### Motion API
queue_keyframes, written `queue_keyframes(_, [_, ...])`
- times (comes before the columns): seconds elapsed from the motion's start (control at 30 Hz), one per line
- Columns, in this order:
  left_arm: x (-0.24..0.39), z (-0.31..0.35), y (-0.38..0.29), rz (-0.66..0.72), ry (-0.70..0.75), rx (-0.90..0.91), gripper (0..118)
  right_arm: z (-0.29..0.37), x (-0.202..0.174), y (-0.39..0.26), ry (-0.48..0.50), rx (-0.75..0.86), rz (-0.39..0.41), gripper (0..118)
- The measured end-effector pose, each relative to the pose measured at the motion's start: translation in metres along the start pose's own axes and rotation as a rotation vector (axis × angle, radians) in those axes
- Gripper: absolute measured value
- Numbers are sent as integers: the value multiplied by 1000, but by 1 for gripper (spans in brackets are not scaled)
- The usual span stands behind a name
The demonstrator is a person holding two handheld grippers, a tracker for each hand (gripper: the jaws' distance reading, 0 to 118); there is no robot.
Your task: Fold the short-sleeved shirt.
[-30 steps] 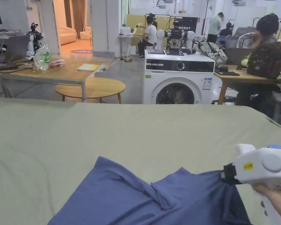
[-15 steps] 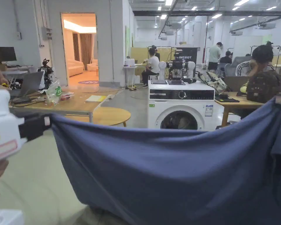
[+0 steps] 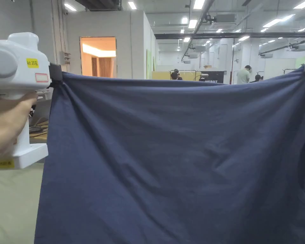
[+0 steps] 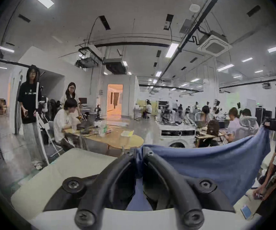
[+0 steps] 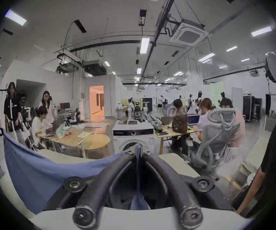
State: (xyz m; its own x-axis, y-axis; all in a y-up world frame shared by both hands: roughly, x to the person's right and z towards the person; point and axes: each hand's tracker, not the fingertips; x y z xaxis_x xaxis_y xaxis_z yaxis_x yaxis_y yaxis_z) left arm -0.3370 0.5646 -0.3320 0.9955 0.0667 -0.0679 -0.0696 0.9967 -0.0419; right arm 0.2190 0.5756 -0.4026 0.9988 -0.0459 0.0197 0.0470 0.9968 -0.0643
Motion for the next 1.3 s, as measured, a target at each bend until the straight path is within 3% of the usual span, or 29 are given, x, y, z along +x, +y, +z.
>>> queue_keyframes(0.17, [-7, -25, 13, -54, 53, 28, 0, -41, -27, 30, -21, 43, 69, 0])
queue_keyframes(0.43, [-11, -73, 19, -16, 72, 35, 0, -90, -42, 50, -37, 40, 8, 0])
queue_keyframes(0.73, [-14, -110, -65, 32, 41, -115, 0, -146, -33, -18, -51, -136, 35, 0])
queue_keyframes(0.9, [-21, -84, -116, 97, -64, -181, 0, -105, -21, -70, 18, -224, 32, 0])
queue_keyframes(1.0, [-24, -41, -139, 99, -79, -201, 0, -49, -4, -97, 26, -229, 43, 0])
queue_keyframes(1.23, [-48, 81, -236, 279, -180, -338, 0, 82, 37, -190, 107, -315, -18, 0])
queue_keyframes(1.3, [-50, 115, -271, 234, -182, -368, 0, 110, 48, -230, 104, -386, -9, 0])
